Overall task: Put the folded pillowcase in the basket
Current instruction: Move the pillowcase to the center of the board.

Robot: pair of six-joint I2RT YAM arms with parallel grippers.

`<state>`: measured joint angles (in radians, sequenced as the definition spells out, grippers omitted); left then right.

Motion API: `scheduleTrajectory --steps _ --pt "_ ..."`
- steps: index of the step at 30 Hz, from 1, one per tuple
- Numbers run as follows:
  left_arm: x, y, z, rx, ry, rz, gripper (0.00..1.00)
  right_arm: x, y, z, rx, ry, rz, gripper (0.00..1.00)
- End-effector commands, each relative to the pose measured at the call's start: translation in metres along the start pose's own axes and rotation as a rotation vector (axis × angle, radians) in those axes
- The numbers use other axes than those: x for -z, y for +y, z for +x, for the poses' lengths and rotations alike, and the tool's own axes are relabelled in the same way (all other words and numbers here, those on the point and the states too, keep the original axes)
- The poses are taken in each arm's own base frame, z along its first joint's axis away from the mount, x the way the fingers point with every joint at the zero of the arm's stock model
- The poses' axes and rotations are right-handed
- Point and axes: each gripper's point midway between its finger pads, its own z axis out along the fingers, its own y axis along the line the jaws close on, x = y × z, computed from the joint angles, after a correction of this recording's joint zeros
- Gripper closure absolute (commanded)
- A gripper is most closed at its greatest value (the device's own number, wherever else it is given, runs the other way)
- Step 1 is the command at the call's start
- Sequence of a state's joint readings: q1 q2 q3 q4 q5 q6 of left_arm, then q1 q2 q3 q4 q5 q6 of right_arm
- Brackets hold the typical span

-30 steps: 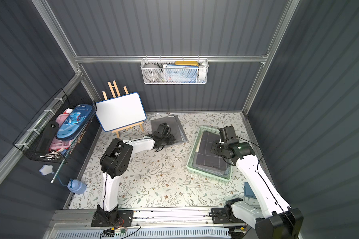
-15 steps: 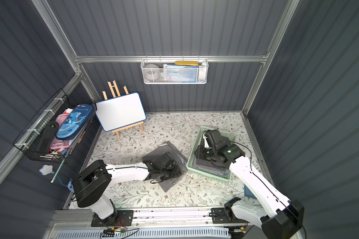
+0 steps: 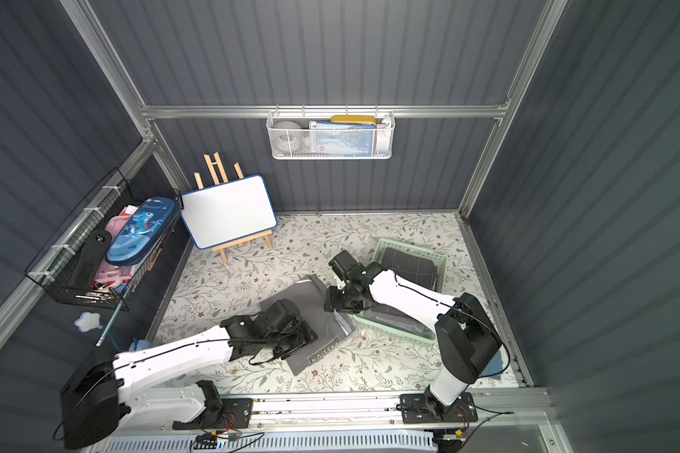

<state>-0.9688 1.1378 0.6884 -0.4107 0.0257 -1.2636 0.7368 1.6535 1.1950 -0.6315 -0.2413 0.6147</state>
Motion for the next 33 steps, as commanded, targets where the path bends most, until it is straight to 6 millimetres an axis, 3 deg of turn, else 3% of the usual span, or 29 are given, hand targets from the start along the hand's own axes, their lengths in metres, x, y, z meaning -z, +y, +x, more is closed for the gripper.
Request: scheduleTrajectory --steps 1,3,6,9,12,14,17,23,29,33 --pt "0.017 0.009 0.002 0.077 -0.015 0.0 0.38 -0.015 -0.016 0.012 0.054 0.048 0.095 0.42" --pt "0.036 -0.005 -0.006 0.096 -0.058 0.05 0.38 -0.027 -0.016 0.025 0.084 0.123 0.12 0.49" --pt "0.072 -0.03 -0.025 0.096 -0.163 0.103 0.37 -0.052 -0.005 0.047 0.079 0.225 0.082 0.77" --pt "0.108 -0.056 -0.044 0.062 -0.257 0.132 0.35 -0.073 0.001 0.062 0.025 0.309 0.058 0.97" --pt "0.133 -0.079 -0.056 0.015 -0.317 0.161 0.35 -0.09 0.011 0.083 0.024 0.392 0.053 1.0" --pt "0.14 -0.082 -0.061 0.005 -0.342 0.156 0.34 -0.098 0.022 0.094 0.033 0.417 0.05 1.0" --pt "0.141 -0.073 -0.068 0.024 -0.384 0.145 0.34 -0.109 0.049 0.097 0.004 0.423 -0.019 1.0" --pt "0.136 -0.044 -0.098 0.056 -0.454 0.178 0.32 -0.114 0.075 0.069 -0.047 0.362 -0.067 1.0" --pt "0.111 -0.031 -0.13 -0.014 -0.464 0.142 0.33 -0.111 0.052 0.05 -0.106 0.324 -0.03 1.0" --pt "0.104 -0.019 -0.181 -0.081 -0.502 0.178 0.34 -0.081 0.061 0.046 -0.058 0.266 -0.106 1.0"
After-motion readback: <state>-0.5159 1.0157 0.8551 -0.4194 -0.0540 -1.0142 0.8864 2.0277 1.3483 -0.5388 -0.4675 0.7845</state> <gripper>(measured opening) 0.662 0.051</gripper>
